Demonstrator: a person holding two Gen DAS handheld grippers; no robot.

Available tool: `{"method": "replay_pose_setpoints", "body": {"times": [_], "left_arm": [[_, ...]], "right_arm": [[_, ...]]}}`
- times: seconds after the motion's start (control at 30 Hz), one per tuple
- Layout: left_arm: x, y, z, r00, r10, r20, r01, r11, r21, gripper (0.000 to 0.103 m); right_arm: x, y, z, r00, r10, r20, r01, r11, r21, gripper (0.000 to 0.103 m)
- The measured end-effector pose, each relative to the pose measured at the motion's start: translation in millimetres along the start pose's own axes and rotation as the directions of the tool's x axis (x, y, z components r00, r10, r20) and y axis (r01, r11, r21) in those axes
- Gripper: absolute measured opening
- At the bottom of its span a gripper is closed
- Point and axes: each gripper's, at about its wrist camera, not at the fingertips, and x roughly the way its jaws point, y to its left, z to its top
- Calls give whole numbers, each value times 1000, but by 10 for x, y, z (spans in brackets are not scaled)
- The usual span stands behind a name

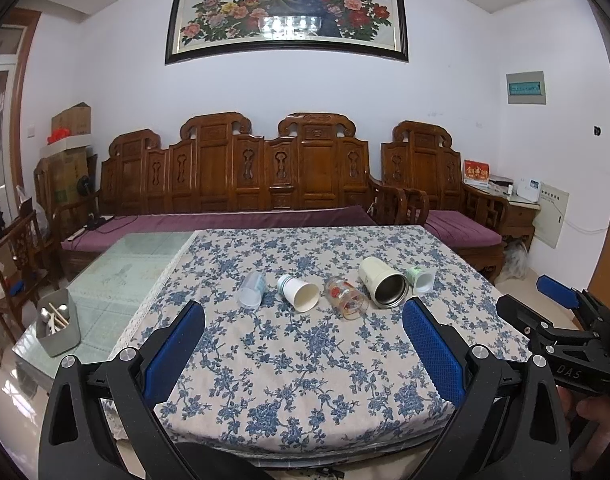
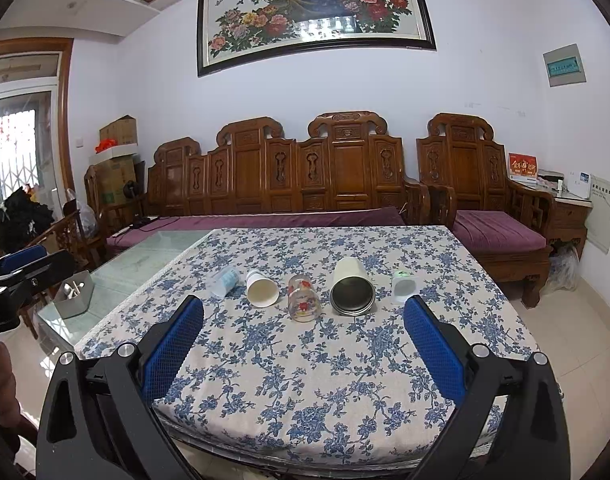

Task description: Flip cup upside down

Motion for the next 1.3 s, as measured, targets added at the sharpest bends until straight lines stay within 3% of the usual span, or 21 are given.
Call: {"method": "replay_pose_setpoints", "body": {"times": [0.8,1.07,1.3], "left_arm": [[26,-10,-33,1000,-4,-11,4,1000,-2,95],[330,101,-117,995,-4,-99,4,1000,0,95],[778,232,-169,979,-14,-202,13,1000,-4,95]], "right_arm": [[27,-6,-26,1000,12,-7,-12,1000,11,101],[237,-23,-114,999,7,-50,-7,1000,5,101],[710,-107,-177,991,12,-132,-11,1000,10,101]]}}
